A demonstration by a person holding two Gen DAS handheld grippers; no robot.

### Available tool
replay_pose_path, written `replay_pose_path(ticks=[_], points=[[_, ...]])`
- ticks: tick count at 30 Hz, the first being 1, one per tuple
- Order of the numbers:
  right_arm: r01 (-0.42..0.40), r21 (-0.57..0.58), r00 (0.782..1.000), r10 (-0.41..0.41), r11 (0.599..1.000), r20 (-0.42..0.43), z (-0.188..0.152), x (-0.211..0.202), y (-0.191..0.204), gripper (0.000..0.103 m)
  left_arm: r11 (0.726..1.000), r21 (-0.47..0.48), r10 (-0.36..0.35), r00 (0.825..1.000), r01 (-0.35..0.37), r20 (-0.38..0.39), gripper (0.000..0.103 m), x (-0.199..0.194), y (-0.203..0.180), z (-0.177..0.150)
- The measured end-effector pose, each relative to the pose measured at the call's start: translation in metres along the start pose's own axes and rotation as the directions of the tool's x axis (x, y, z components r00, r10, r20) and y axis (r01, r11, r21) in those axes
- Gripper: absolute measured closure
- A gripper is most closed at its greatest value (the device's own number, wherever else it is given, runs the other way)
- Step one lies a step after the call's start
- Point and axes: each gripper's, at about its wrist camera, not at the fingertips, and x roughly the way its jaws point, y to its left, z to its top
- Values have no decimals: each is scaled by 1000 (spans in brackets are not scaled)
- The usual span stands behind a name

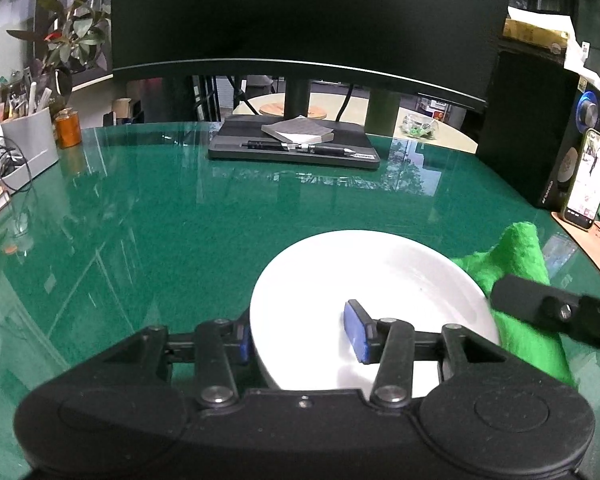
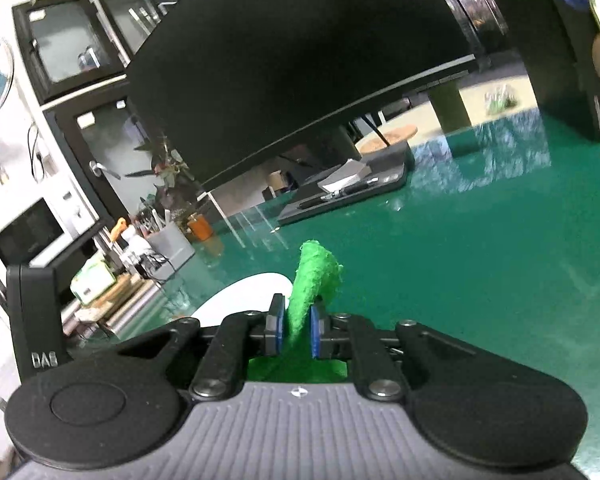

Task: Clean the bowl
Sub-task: 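Wipe the cloth over the bowl's inner surface with the right tool, then rub the cloth along the bowl's outer side with right tool while left holds rim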

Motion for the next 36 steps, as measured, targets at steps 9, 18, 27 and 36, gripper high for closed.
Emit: replay_pose_path(ticks=[9,18,27,36], points=[[-6,-215,1000,6,977,2,-10,-6,24,90,1000,4,12,1000,-12,0,58,0,-1,0],[2,-384,1000,1,923,6,-14,-10,42,82,1000,-15,20,1000,-20,-8,54,1,3,1],[-15,-536,1000,15,844,-6,-20,-13,59,98,1000,-22,8,1000,-8,-3,53,3,6,0],[-164,-422,986,137,892,-93,-5,-8,41,97,995,-81,-53,998,50,-34,55,6,24,6]])
